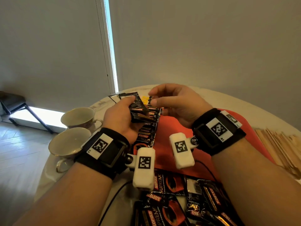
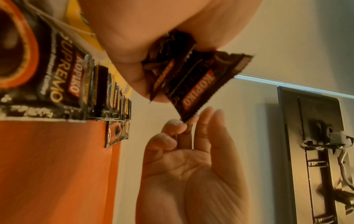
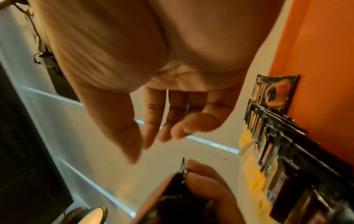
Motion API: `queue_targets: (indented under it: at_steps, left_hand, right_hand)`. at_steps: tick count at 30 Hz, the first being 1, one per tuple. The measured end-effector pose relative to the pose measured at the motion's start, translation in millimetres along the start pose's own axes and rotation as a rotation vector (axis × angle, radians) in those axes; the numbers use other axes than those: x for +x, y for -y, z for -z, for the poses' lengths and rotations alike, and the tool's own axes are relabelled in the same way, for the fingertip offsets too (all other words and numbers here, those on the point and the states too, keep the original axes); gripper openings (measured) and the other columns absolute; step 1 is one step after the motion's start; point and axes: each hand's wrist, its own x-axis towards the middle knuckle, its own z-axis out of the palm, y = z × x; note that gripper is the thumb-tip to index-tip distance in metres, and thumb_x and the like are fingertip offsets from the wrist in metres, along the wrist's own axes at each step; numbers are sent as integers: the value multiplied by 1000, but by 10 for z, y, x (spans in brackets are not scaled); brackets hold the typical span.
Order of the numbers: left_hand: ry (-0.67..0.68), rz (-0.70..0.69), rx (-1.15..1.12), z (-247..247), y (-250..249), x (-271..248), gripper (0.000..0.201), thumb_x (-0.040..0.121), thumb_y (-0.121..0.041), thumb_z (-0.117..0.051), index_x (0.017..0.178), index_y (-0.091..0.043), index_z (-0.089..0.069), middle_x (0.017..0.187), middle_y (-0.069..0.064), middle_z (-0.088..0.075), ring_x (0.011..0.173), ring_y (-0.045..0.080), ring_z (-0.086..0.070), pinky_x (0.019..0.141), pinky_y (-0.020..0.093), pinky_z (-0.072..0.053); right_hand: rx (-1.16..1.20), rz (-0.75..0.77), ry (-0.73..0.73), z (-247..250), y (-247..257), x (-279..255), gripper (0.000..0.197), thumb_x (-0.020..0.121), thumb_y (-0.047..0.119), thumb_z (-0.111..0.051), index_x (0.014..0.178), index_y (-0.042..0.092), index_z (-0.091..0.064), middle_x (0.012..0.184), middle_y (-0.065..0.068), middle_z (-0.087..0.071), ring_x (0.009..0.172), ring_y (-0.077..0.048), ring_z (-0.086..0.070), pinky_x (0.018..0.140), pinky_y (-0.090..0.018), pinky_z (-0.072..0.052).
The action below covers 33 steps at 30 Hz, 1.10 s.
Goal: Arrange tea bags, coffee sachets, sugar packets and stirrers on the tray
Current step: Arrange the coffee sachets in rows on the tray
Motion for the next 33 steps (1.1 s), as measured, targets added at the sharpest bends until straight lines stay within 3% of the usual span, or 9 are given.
queue_targets:
  at_steps: [3,5,7,11,14,20,24,28,33]
  left_hand:
    - [76,32,-12,5,-45,-50,25,100,-25,-67,118,-8,-67,94,17,-75,66,27,-74,53,34,-58]
    - [133,32,1,7,-56,-64,36,98,-33,-69,126,-11,-67,107,17,-77,86,32,-78,71,44,-63]
    - [156,22,32,7,-54,-79,45,95,-41,-72,130,-13,-67,117,19,-76,103,39,-75,94,56,-58]
    - [180,2,47,-6,-24,-109,54,91,-48,-72,126,-8,-66,117,24,-75,105,44,-74,99,59,-56]
    - [159,-22,37,11,-1,-87,61,86,-50,-77,126,-4,-66,112,21,-76,100,38,-76,81,47,-61]
    - [99,-119,39,-14,-18,-102,55,77,-51,-82,110,-10,-69,83,4,-74,64,16,-68,50,29,-53]
    - [128,-223,110,-4,3,-108,34,88,-25,-80,117,-12,-68,103,12,-80,87,29,-78,60,37,-59]
    - [158,-299,189,13,24,-82,28,92,1,-70,116,-12,-69,96,12,-79,75,22,-76,50,27,-54]
    - [193,-308,249,10,38,-80,28,91,4,-69,115,-11,-68,102,18,-79,82,30,-78,64,37,-61]
  right_hand:
    - [-136,56,80,-4,-42,46,51,66,0,-72,112,22,-77,116,-15,-69,103,-26,-67,92,-43,-57]
    - [-236,75,135,-32,-58,58,57,64,5,-76,116,29,-77,138,7,-62,122,-24,-61,106,-49,-50]
    - [-288,62,147,-58,-46,52,58,63,9,-78,115,34,-77,142,17,-57,127,-14,-58,110,-46,-47]
    - [-471,72,112,-34,20,24,46,69,15,-86,111,35,-79,145,20,-53,130,-1,-53,114,-39,-41]
    - [-447,94,16,4,41,28,19,80,15,-83,95,26,-83,140,18,-59,124,0,-58,109,-36,-46]
    - [-68,76,-209,40,74,65,3,92,10,-71,92,9,-74,91,-12,-76,76,-18,-70,61,-24,-55]
    - [30,36,-258,36,87,80,10,90,6,-73,96,0,-70,82,-12,-72,63,-16,-67,55,-23,-56]
    - [40,-5,-343,35,50,84,15,85,13,-80,89,4,-69,80,-13,-70,62,-17,-63,54,-27,-53]
    - [211,-131,-331,23,63,98,16,89,25,-76,85,12,-68,79,-5,-68,67,-16,-60,57,-26,-47]
